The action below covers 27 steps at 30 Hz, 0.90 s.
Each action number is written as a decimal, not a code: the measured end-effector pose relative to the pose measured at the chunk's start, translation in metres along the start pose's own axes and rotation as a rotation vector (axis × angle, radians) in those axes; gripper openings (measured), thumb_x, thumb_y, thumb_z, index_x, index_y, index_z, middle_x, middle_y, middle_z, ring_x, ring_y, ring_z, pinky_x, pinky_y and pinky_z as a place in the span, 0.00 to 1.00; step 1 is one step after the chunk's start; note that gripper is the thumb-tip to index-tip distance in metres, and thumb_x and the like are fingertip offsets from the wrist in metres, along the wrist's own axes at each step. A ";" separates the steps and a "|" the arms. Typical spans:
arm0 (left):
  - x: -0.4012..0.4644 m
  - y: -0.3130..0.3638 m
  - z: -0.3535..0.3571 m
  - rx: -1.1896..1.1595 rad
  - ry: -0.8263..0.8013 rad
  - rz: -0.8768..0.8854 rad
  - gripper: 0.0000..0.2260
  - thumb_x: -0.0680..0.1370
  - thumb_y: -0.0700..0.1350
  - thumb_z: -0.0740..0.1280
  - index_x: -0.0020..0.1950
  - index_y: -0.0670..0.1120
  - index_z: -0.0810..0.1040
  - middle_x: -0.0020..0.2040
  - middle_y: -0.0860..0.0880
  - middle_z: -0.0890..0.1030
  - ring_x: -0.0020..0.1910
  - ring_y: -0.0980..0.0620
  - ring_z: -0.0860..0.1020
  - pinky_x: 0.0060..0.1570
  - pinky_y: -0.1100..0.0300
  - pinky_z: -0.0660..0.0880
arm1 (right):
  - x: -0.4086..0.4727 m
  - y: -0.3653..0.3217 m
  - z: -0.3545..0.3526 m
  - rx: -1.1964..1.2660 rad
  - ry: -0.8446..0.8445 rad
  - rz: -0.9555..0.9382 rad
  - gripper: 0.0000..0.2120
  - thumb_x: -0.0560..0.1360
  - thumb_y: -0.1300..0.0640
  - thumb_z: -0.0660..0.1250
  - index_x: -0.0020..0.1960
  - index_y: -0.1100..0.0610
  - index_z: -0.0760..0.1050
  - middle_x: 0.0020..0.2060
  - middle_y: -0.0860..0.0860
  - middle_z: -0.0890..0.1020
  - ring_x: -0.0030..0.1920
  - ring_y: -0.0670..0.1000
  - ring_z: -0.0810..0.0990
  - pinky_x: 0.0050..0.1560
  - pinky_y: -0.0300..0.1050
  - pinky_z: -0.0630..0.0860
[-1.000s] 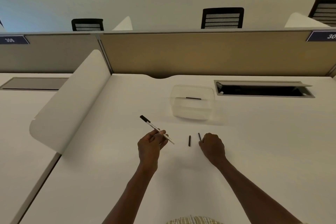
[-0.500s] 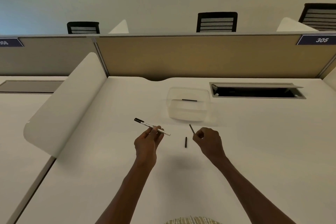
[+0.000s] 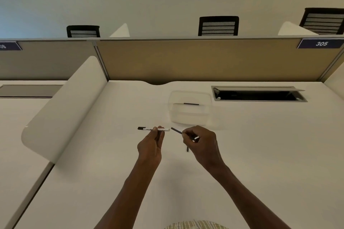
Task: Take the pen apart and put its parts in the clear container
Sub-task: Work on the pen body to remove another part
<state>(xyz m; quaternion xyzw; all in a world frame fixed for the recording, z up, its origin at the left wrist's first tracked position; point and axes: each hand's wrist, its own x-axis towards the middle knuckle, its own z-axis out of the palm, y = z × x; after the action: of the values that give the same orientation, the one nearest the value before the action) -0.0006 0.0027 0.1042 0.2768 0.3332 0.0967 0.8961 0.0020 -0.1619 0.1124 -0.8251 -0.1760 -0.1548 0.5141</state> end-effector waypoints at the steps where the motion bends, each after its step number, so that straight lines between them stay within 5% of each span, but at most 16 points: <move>1: -0.001 0.000 0.001 0.001 -0.002 -0.002 0.03 0.78 0.33 0.66 0.48 0.34 0.79 0.49 0.40 0.82 0.48 0.47 0.83 0.52 0.57 0.78 | 0.000 -0.001 0.000 -0.007 -0.007 -0.009 0.05 0.71 0.59 0.70 0.39 0.50 0.80 0.34 0.42 0.81 0.36 0.44 0.79 0.36 0.27 0.68; 27: -0.010 0.000 0.000 0.045 -0.080 -0.054 0.06 0.79 0.34 0.66 0.53 0.33 0.79 0.52 0.38 0.82 0.56 0.44 0.81 0.48 0.58 0.82 | -0.002 -0.013 -0.006 -0.195 -0.077 -0.028 0.03 0.73 0.61 0.70 0.41 0.56 0.81 0.34 0.49 0.81 0.34 0.45 0.77 0.38 0.39 0.75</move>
<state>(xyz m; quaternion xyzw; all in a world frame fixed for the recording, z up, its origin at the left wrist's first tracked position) -0.0085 -0.0013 0.1094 0.2914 0.3065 0.0538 0.9046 -0.0062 -0.1625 0.1247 -0.8741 -0.1913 -0.1464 0.4219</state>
